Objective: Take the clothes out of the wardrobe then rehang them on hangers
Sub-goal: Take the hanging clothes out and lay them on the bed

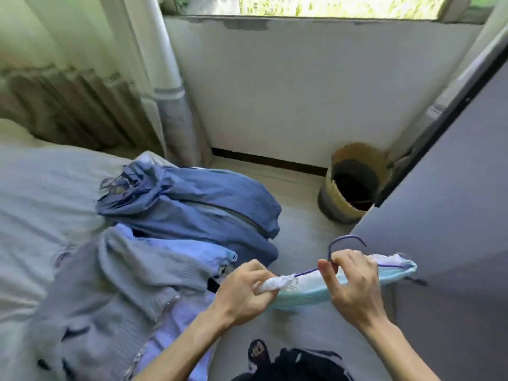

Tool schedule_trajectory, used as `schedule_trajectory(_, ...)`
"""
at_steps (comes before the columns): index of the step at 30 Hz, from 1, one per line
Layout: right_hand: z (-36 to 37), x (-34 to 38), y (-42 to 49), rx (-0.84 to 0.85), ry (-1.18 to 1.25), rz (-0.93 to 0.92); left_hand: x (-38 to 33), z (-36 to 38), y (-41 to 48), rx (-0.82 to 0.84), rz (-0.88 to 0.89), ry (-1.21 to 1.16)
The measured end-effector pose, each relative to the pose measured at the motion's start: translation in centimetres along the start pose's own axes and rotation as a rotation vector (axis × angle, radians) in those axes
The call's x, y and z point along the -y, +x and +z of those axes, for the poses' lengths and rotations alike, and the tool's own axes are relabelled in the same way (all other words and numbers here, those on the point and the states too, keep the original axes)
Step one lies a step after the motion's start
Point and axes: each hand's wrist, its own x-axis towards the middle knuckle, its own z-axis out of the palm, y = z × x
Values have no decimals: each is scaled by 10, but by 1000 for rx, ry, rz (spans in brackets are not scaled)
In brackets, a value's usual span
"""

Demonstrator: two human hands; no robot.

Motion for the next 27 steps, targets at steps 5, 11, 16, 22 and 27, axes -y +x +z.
schedule_trajectory(5,48,86,-11,153,99,-235,22,-35,-87,-130,-154,-134)
schedule_trajectory(11,94,194,-22,369,254,-595,21,-63,-172,-435,-370,-298)
schedule_trajectory(16,121,267,-40,591,471,-860,20,-79,-254,-693,-551,-414)
schedule_trajectory(22,149,313,-75,811,484,-1153,8,-79,-361,-928,-738,-490)
schedule_trajectory(27,170,347,-104,787,463,-1206,1,-95,-454,-1059,-849,-427)
